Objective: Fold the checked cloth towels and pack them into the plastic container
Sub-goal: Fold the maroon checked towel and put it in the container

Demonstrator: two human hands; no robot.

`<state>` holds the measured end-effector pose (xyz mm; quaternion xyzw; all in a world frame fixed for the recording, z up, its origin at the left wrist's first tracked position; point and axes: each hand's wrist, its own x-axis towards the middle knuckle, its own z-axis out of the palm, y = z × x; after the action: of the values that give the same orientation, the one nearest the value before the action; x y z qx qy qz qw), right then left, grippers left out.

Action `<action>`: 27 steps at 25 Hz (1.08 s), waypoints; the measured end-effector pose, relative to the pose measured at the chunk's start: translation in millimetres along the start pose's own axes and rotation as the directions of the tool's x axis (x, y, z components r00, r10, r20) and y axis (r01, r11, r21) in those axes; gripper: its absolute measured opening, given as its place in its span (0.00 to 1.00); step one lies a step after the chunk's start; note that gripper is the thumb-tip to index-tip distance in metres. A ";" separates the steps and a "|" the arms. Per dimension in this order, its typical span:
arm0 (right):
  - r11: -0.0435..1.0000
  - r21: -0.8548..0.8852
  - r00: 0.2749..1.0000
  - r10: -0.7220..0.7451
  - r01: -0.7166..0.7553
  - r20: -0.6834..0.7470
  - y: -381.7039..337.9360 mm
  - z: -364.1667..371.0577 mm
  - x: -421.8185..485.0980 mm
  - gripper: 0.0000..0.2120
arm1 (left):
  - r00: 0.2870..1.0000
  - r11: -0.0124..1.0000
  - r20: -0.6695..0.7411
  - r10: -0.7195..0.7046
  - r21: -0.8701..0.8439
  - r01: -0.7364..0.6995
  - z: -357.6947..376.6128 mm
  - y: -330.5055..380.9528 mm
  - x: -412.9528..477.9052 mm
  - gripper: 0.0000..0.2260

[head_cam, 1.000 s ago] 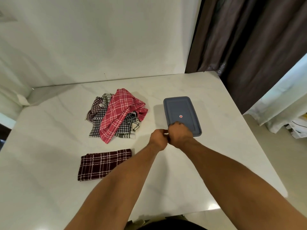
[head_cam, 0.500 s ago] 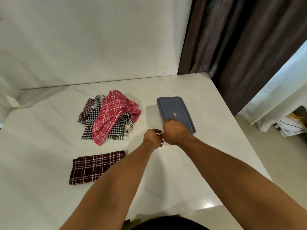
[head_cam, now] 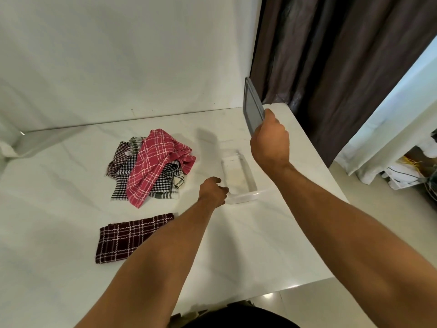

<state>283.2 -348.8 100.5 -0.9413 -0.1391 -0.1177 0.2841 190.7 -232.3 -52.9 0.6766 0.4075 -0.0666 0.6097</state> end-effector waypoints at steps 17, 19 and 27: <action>-0.111 0.419 0.340 0.417 -0.901 0.843 -23.2 137.3 -111.7 0.11 | 0.918 0.953 -0.376 -0.127 -0.303 0.007 -117.0 -57.9 5.1 0.07; -0.056 0.343 0.280 0.464 -0.938 0.840 -19.6 142.3 -114.2 0.13 | 0.911 0.974 -0.391 -0.132 -0.220 0.047 -113.8 -63.6 12.2 0.11; 0.337 0.176 0.345 0.553 -0.925 0.758 -14.0 153.6 -128.6 0.19 | 0.919 0.982 -0.395 -0.012 0.171 0.086 -104.2 -76.2 15.4 0.12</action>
<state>180.4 -275.5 -55.6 -0.7308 0.2301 0.3755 0.5216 110.2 -139.2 -94.8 0.7194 0.5302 0.0175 0.4484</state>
